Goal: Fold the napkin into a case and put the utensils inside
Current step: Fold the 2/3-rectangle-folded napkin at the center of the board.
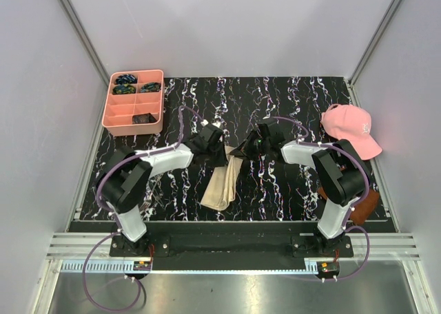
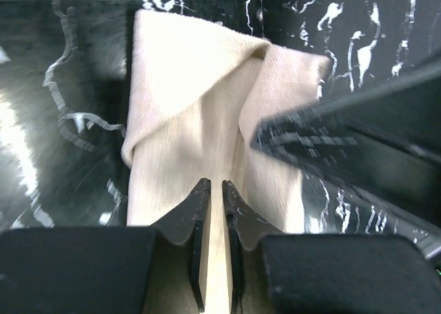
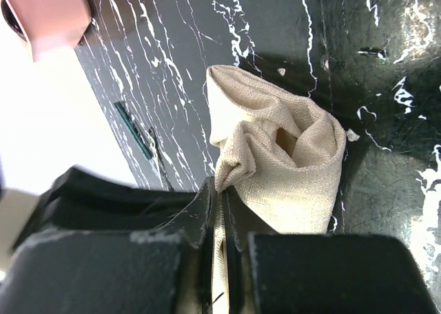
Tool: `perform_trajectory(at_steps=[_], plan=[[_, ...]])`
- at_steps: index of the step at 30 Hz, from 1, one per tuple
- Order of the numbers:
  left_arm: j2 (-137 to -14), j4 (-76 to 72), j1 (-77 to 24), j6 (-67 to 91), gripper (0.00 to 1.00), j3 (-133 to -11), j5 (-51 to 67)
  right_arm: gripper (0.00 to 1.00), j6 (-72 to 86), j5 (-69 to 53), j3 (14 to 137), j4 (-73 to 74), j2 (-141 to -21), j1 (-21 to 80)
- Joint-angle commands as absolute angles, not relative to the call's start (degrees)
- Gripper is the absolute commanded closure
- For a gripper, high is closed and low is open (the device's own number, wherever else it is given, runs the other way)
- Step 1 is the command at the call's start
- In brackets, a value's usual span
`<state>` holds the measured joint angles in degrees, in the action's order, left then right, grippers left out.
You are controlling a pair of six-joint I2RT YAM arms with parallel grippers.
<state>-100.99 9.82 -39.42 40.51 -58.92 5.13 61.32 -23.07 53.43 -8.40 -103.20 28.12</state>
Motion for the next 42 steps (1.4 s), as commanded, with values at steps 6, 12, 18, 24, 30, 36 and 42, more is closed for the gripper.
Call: perform_trajectory(at_steps=[6,12,18,24,30,36,42], plan=[[-95.27,13.99,-37.88,37.00,0.91,-58.01,0.18,1.00,59.50,-21.09,55.28,-8.70,-102.83,28.74],[-98.70,10.64,-38.32,37.09,0.94,-55.11,0.27,1.00,58.28,-19.87,57.91,-6.86,-103.88,29.62],[-99.05,7.39,-38.85,38.67,0.95,-52.56,1.05,1.00,57.92,-18.29,61.69,-4.31,-106.61,32.17],[-99.23,5.10,-39.02,39.38,0.95,-51.07,2.37,1.00,56.69,-15.83,64.86,-1.76,-110.04,34.36],[-96.42,5.44,-39.02,39.38,0.95,-49.92,1.76,1.00,55.02,-12.14,66.97,-0.26,-112.23,34.81],[-87.03,10.28,-38.24,38.24,0.71,-49.83,0.18,0.99,54.58,-11.43,67.50,1.93,-113.11,34.89],[-86.21,12.04,-37.62,36.83,0.46,-53.08,5.00,0.96,54.75,-11.69,67.50,2.11,-113.38,34.98]])
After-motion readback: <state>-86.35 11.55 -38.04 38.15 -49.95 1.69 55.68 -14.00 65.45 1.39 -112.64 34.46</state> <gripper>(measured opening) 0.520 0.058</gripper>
